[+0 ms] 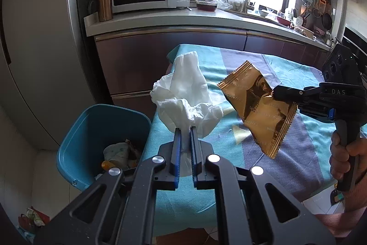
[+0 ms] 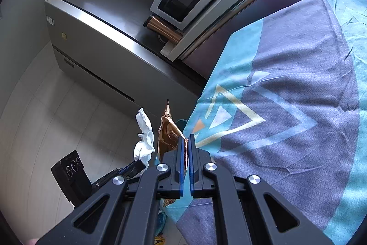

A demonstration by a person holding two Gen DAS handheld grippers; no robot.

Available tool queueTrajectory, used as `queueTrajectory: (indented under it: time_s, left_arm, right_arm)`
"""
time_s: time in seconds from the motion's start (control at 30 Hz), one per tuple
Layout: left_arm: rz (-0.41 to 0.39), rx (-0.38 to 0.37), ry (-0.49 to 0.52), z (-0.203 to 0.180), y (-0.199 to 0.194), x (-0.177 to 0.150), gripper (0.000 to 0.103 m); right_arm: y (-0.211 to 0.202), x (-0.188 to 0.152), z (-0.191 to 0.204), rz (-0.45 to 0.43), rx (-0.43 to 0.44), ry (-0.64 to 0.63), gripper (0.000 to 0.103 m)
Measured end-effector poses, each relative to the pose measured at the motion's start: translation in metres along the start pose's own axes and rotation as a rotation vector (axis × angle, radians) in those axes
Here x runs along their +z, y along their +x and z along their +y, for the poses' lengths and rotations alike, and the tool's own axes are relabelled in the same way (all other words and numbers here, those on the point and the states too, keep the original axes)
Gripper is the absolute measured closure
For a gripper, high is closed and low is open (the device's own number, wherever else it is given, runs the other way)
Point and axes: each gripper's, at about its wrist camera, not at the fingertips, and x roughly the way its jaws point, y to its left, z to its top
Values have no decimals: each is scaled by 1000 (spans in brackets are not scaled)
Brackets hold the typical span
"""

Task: Collect trash
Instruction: 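Lift the gold bag and tissue and carry both over the teal bin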

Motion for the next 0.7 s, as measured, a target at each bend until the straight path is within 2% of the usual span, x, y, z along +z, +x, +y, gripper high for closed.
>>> queueTrajectory:
  time_s: [0.7]
  left_arm:
    - [0,76,-54,42,1,-6,95]
  right_arm:
    - [36,5,19,46,22,-36,100]
